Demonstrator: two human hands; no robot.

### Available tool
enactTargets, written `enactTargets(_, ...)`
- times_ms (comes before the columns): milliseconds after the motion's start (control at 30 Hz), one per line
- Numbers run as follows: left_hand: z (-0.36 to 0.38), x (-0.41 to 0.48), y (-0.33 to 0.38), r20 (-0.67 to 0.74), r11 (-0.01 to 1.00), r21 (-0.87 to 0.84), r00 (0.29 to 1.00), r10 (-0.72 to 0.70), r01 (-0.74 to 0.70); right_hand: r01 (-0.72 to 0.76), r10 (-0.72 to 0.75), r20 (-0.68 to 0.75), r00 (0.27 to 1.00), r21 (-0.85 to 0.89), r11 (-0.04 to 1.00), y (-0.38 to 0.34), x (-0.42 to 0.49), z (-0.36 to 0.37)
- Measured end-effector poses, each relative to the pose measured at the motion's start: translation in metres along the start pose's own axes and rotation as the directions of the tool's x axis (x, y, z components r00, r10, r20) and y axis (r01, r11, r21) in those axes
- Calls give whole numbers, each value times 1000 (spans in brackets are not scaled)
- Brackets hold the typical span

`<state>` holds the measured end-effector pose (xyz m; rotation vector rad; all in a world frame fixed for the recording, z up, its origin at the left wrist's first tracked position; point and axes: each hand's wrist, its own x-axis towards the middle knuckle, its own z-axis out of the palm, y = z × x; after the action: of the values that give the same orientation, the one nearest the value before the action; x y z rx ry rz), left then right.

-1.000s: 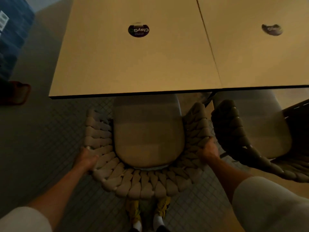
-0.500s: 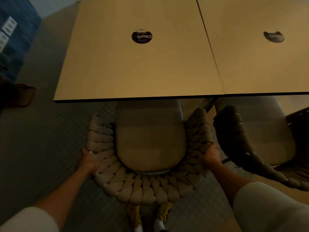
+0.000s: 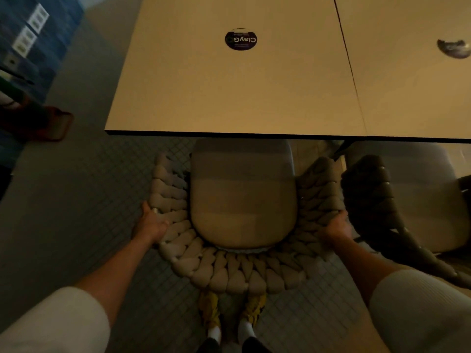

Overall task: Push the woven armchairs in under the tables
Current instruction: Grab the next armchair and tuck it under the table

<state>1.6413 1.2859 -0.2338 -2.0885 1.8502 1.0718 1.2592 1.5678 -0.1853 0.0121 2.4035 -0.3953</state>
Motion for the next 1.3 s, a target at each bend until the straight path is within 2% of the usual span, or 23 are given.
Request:
enactTargets(300, 1, -1, 6, 14, 995, 5, 995, 99, -99, -51, 51, -19, 999, 11, 999, 0, -5, -5)
enactTargets(467, 3, -2, 1, 7, 997, 61, 999, 51, -51, -37, 37, 2, 999, -9, 999, 0, -9, -6)
enactTargets(800, 1, 6, -6, -7, 995, 88, 999, 47, -46, -18, 18, 8, 1000, -14, 1000, 0, -20, -4)
enactTargets(1300, 9, 10, -7, -77, 996, 38, 994, 82, -80, 34, -34, 17, 999, -4, 999, -2, -18, -9)
